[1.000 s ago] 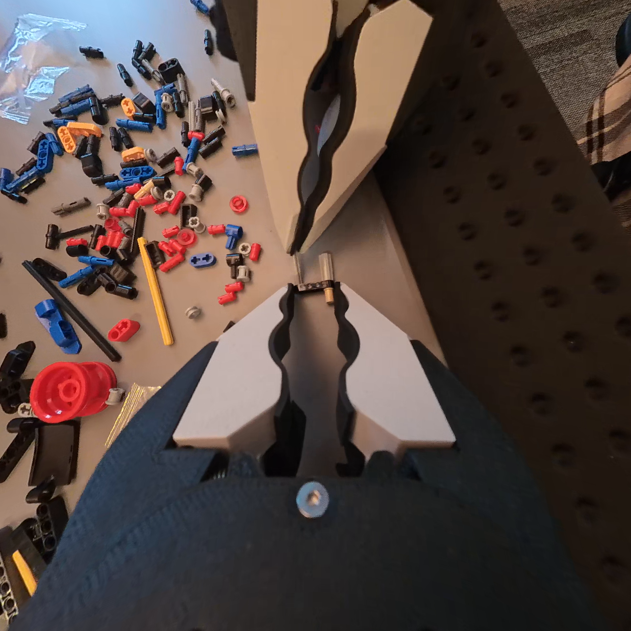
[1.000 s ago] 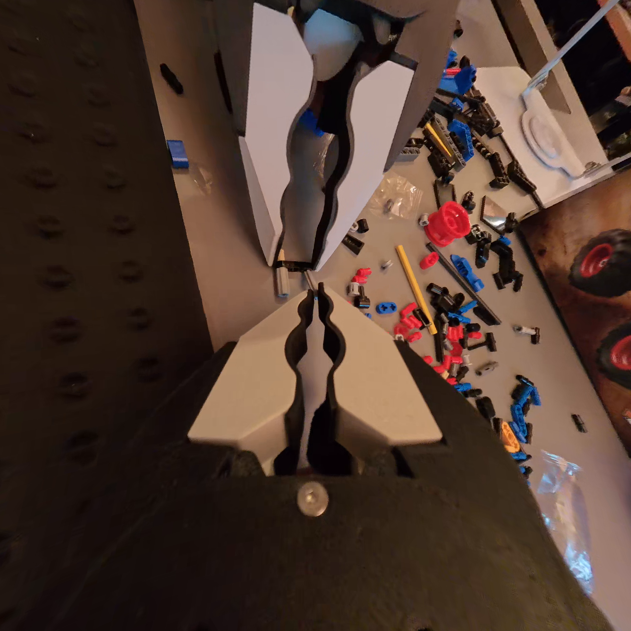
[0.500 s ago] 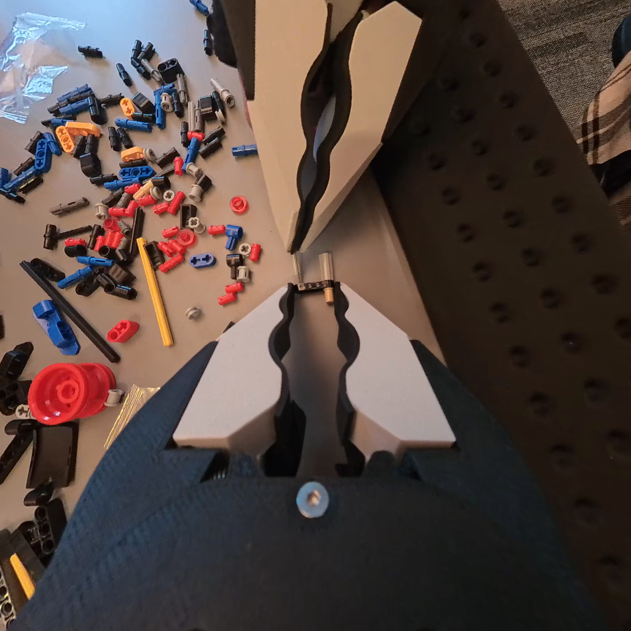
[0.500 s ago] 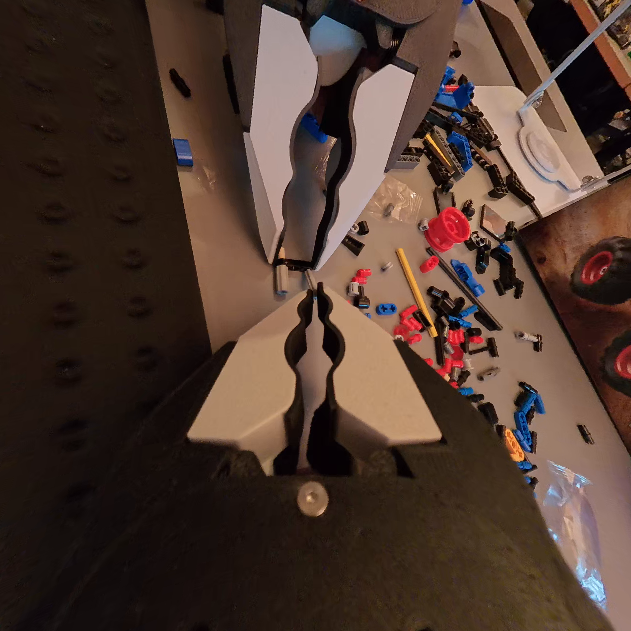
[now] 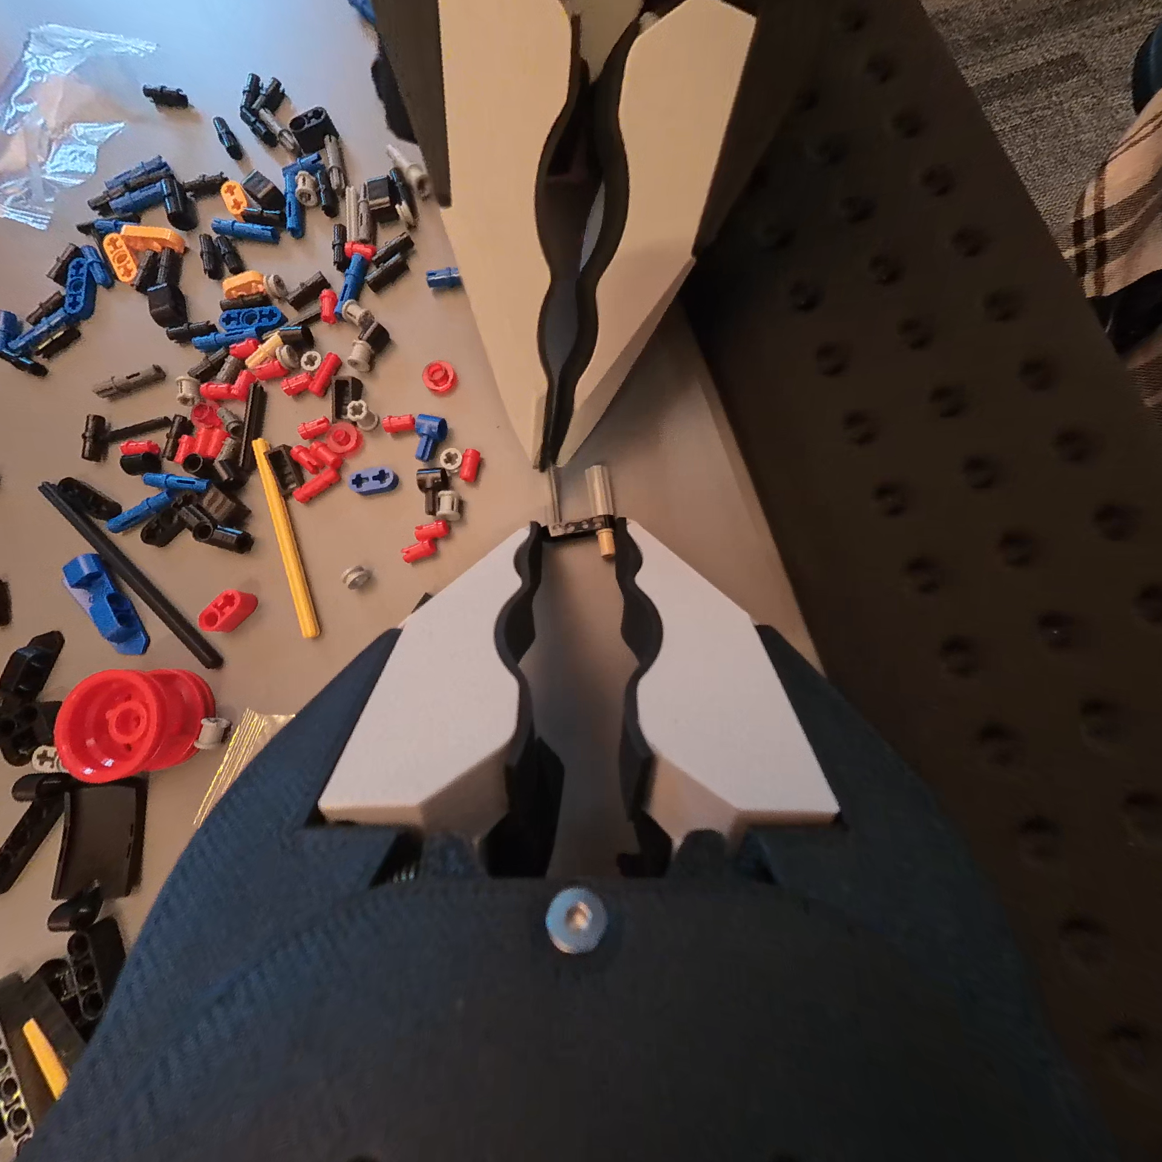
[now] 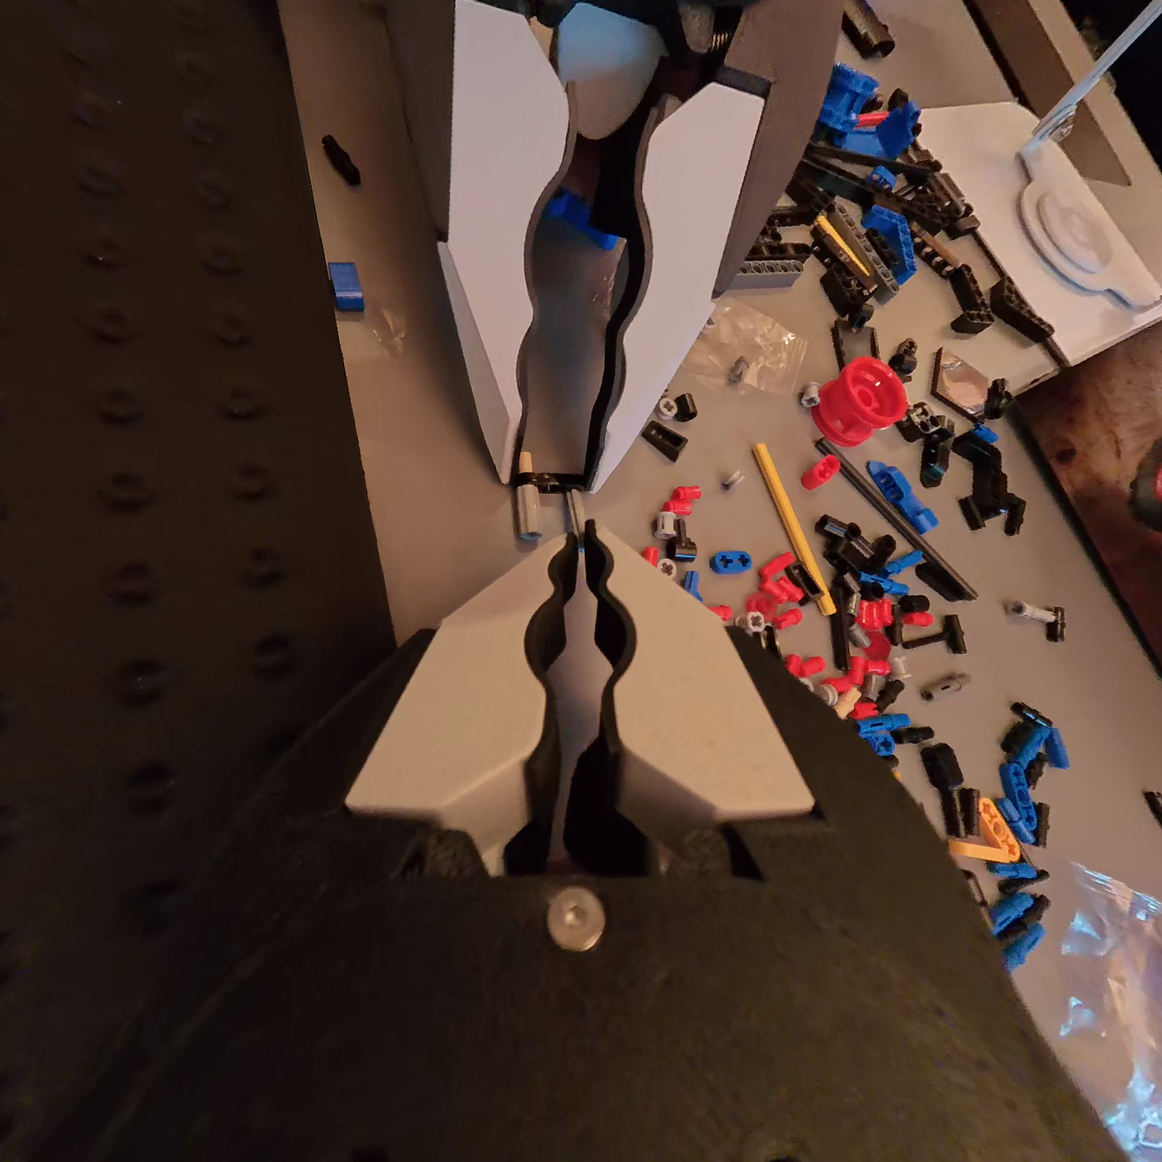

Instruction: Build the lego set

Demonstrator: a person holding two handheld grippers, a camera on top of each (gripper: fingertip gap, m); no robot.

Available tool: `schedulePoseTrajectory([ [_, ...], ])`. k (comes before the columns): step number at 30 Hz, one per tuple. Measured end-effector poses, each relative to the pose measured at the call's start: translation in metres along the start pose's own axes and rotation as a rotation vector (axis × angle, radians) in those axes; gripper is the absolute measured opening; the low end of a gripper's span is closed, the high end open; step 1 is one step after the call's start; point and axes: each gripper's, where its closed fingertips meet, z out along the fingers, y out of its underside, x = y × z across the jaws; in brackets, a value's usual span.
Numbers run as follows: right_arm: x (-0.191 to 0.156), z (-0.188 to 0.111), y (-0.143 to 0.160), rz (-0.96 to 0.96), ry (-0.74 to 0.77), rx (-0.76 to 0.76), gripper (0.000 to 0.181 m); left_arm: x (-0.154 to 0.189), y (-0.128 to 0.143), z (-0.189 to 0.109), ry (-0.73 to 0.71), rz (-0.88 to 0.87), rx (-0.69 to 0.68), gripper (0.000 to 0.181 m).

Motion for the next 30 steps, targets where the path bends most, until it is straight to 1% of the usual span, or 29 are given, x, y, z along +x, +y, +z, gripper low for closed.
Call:
schedulePoseTrajectory([
  [4,0.000,0.002,0.003,0.062,-0.053,-0.025,0.001,0.000,0.000,0.000,0.000,-0.002,-0.001,0.022],
  [10,0.001,-0.002,-0.003,0.195,-0.135,0.032,0.000,0.000,0.000,0.000,-0.003,0.003,-0.001,0.022],
  [13,0.002,-0.001,-0.001,0.224,-0.149,0.023,0.000,0.000,0.000,0.000,-0.004,0.003,-0.001,0.022],
  [15,0.000,0.002,0.003,0.212,-0.155,-0.017,0.000,0.000,0.000,0.000,-0.005,0.003,-0.002,0.022],
  [23,-0.003,0.000,0.006,0.110,-0.185,-0.049,0.000,0.000,0.000,0.000,-0.007,0.009,-0.008,0.022],
  [27,-0.004,-0.001,0.007,0.045,-0.235,-0.083,0.009,0.000,0.000,0.000,-0.004,0.007,-0.008,0.022],
  [30,-0.002,0.000,0.009,0.018,-0.279,-0.112,0.010,0.000,0.000,0.000,-0.002,0.006,-0.007,0.022],
])
